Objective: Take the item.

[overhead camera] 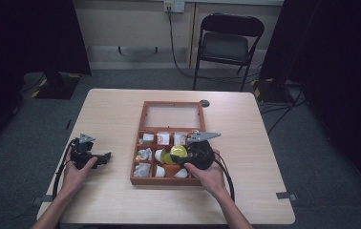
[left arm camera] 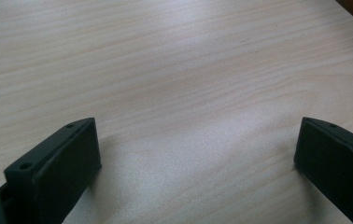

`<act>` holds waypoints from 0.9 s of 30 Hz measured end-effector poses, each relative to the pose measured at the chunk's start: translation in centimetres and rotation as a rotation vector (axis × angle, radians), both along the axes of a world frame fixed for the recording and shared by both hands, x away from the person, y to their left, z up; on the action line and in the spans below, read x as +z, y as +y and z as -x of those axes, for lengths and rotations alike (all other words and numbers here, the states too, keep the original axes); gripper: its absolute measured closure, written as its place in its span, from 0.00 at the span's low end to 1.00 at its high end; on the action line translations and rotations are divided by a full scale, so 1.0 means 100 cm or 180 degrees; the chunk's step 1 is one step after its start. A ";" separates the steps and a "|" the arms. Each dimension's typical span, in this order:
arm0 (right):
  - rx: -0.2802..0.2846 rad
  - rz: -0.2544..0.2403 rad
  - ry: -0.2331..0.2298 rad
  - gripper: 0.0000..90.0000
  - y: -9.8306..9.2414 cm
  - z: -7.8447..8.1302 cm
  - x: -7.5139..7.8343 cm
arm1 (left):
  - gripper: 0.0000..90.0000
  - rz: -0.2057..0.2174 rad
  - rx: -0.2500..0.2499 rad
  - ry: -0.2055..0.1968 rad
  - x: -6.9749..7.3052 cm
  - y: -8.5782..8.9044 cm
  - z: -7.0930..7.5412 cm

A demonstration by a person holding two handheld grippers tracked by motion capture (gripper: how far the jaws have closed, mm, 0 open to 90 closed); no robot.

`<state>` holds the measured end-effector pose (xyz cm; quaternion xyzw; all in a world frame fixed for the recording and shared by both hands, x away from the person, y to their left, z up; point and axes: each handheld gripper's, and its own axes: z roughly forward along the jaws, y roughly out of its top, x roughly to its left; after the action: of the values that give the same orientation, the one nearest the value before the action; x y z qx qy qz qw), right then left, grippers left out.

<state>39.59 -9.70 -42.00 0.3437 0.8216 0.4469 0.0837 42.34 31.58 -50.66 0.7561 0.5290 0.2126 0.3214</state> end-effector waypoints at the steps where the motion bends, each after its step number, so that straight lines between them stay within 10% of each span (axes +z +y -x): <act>1: 0.0000 0.0000 -0.0006 0.43 0.000 0.000 0.000 | 0.00 0.0000 0.0000 0.0000 0.000 0.000 0.000; 27: -0.0101 -0.0156 -0.0144 0.43 -0.018 0.002 0.021 | 0.00 0.0008 -0.0010 0.0003 0.000 0.000 0.000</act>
<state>39.43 -11.50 -39.95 0.3485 0.8028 0.4731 0.1009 42.33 31.57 -50.67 0.7567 0.5282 0.2111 0.3224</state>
